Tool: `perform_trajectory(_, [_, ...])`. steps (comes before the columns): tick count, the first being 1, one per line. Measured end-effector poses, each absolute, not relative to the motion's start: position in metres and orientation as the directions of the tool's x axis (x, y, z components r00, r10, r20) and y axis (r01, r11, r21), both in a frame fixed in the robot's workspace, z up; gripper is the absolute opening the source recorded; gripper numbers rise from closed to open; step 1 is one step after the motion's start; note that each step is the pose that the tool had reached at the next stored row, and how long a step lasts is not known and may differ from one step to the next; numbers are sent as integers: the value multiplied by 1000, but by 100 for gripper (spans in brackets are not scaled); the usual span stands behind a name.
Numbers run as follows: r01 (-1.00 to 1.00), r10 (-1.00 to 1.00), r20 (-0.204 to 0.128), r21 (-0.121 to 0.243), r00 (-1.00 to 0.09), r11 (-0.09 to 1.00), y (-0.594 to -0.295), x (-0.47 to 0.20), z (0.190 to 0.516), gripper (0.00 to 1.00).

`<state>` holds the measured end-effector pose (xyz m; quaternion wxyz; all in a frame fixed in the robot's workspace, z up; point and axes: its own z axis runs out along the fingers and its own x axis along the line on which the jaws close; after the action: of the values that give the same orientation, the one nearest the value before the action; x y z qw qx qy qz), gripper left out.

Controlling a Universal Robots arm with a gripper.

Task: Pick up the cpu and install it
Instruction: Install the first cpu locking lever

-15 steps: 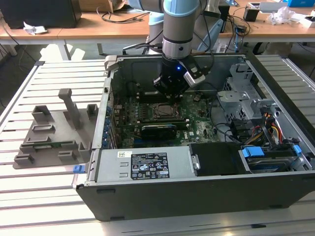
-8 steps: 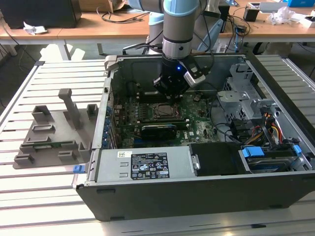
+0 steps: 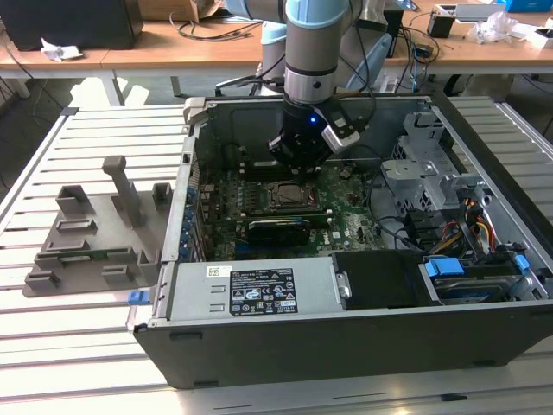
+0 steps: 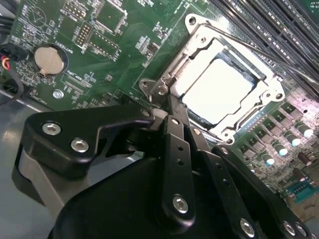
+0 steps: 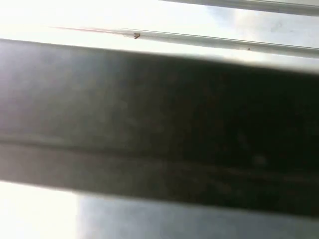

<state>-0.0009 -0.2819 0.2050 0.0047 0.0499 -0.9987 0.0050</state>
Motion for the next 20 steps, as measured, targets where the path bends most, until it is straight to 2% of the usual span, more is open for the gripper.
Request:
perform_trajectory(10, [-100, -100, -3, 7, -995, 995, -282, -26, 208, 11])
perform_trajectory(20, [-100, -99, -11, 80, -995, 992, -282, -31, 208, 11])
